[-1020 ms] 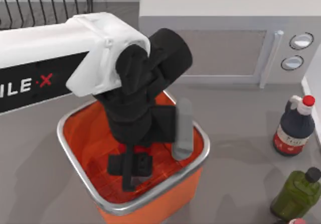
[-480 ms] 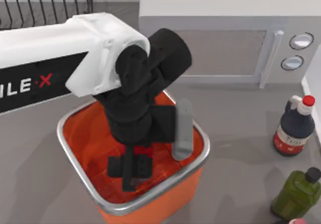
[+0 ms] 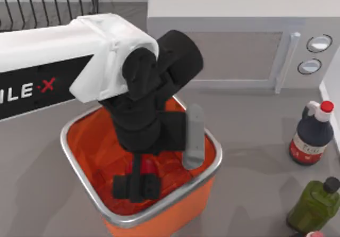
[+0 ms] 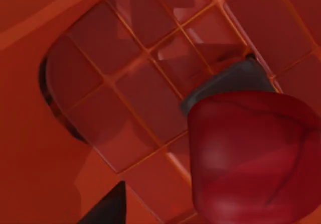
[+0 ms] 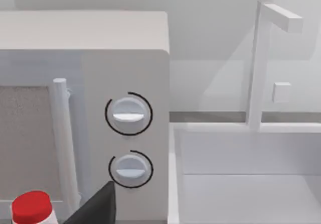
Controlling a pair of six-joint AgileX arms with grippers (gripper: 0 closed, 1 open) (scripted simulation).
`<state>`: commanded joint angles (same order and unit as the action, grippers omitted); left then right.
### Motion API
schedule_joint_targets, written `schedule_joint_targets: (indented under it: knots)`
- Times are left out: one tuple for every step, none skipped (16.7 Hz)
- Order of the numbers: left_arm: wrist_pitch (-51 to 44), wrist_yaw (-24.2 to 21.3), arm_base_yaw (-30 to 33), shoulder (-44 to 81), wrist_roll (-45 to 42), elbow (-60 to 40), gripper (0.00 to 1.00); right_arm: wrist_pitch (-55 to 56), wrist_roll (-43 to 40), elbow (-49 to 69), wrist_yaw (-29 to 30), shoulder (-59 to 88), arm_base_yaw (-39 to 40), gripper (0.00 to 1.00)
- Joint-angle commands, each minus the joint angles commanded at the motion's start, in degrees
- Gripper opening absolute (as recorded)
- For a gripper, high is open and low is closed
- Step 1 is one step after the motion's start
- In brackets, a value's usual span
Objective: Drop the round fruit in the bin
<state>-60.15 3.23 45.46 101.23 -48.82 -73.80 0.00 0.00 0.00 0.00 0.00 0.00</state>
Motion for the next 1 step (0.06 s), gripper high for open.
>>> schedule_joint_targets:
  knots:
    - [0.00, 0.00, 0.00, 0.00, 0.00, 0.00, 1.00, 0.00, 0.00, 0.00, 0.00, 0.00, 0.00, 1.00]
